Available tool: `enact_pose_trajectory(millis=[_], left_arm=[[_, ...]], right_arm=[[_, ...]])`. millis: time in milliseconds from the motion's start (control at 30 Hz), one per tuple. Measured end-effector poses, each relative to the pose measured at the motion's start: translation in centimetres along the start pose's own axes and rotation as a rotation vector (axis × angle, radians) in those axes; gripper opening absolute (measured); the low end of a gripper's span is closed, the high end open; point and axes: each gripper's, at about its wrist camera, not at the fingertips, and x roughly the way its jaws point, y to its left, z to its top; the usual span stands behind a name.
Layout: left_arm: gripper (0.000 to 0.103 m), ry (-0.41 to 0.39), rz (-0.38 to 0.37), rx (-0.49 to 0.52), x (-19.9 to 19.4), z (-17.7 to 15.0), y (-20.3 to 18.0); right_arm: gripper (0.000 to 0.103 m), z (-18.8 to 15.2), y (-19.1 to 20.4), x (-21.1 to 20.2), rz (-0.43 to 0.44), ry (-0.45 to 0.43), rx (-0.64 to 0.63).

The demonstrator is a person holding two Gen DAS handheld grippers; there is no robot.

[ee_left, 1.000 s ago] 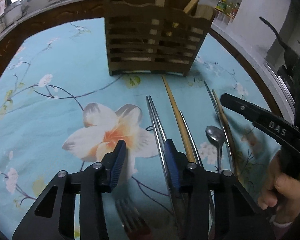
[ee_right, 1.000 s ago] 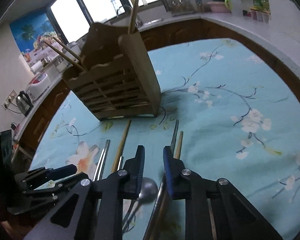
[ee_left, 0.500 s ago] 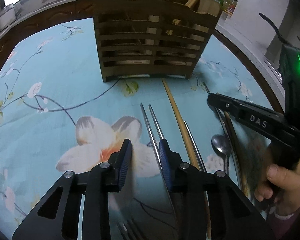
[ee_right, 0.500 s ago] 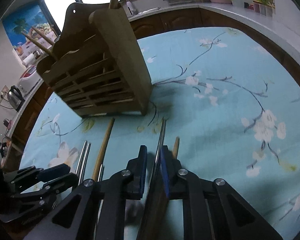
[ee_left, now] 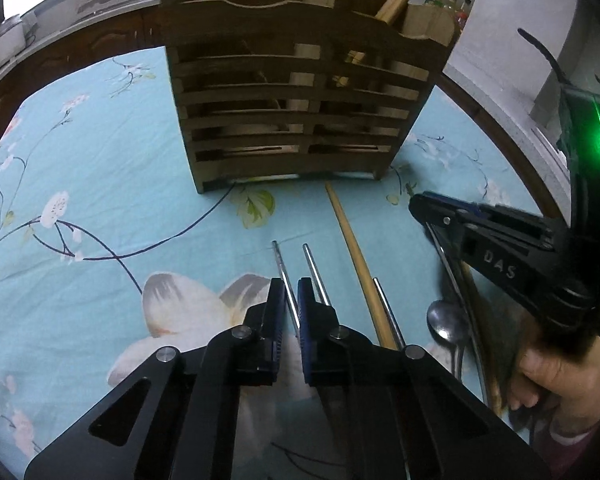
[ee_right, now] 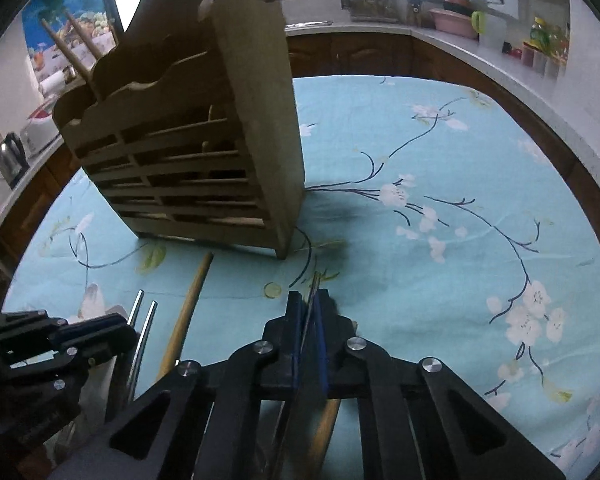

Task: Organize utensils
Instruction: 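Close the left tool on a metal chopstick while the right tool grasps another, then lift both metal chopsticks and lower them into the wooden holder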

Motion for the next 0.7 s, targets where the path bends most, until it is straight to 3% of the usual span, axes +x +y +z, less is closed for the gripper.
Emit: enact_pose_trajectory(millis=[233,700], left_arm=[[0.004,-0.096,-0.052,-0.063,-4.3,-0.1,0.8],[0.004,-0.354,-0.155,-0.085,-16.8,-1.0,0.4]], right_arm=[[0.004,-0.4,-0.8,-4.4,0.1,-0.065,0.078],[0.004,0.7,0.0,-17.8,0.172,-0.352,0.109]])
